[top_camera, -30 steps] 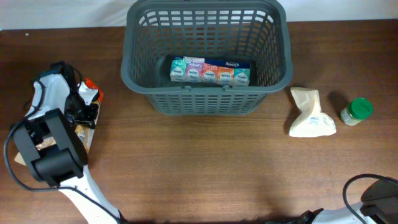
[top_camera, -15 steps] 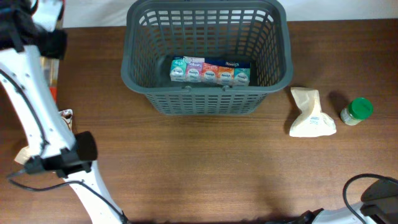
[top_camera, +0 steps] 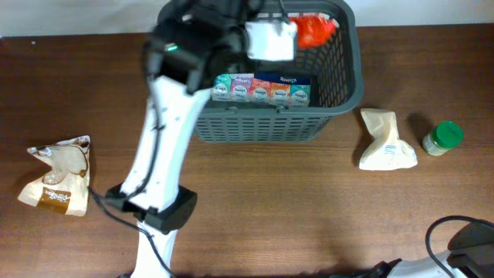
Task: Pack container
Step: 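Place the spaghetti package into the basket and release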
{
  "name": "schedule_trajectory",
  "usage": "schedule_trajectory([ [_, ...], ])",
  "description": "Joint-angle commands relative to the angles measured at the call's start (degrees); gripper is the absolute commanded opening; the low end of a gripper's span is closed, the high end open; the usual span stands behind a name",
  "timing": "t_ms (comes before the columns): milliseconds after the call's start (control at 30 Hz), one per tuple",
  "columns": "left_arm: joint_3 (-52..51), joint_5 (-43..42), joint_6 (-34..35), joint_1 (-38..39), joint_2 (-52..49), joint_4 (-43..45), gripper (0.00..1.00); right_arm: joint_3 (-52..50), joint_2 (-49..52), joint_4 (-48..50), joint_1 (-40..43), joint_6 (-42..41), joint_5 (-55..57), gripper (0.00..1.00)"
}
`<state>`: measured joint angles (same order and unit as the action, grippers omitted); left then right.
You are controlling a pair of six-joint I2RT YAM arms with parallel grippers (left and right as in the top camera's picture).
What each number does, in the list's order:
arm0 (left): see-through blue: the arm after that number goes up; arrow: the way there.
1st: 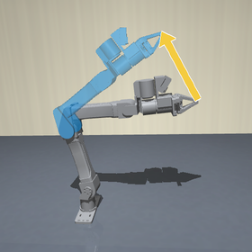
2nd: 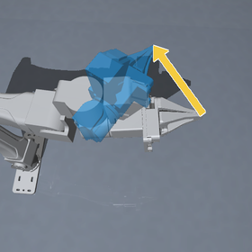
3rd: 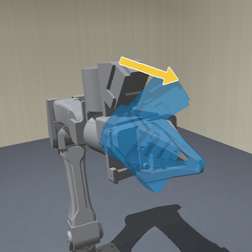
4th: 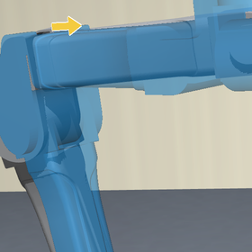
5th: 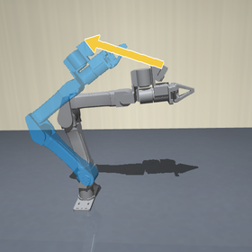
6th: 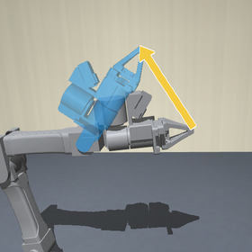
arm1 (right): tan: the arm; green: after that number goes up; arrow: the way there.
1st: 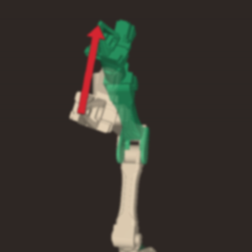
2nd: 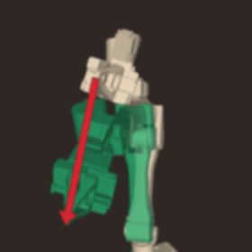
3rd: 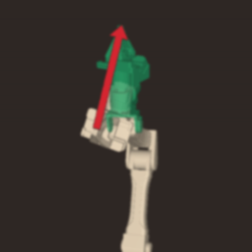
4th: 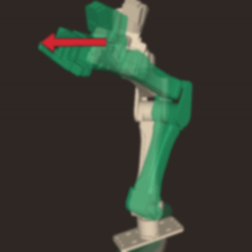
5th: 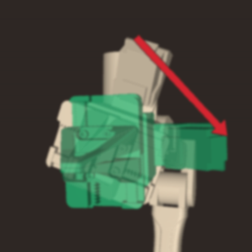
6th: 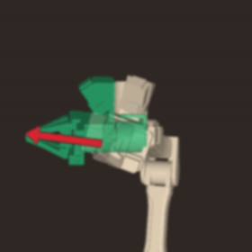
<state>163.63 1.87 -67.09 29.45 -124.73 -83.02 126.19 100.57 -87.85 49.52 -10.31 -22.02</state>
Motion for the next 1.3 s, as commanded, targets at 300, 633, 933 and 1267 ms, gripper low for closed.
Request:
schedule_trajectory([
  [300,-23.8,2.2,-0.7,3.3,-11.4,3.7,0.02,0.1,0.3,0.2,0.1,0.1,-0.2,0.99],
  [633,-15.3,22.7,28.0,2.7,-10.0,1.7,0.99,0.1,0.3,0.2,0.1,0.1,-0.2,0.99],
  [933,0.0,19.3,43.9,-12.0,7.2,-2.8,0.99,0.1,0.3,0.2,0.1,0.1,-0.2,0.99],
  [1267,-3.0,12.7,55.0,-37.5,14.1,-13.7,0.99,0.1,0.3,0.2,0.1,0.1,-0.2,0.99],
])
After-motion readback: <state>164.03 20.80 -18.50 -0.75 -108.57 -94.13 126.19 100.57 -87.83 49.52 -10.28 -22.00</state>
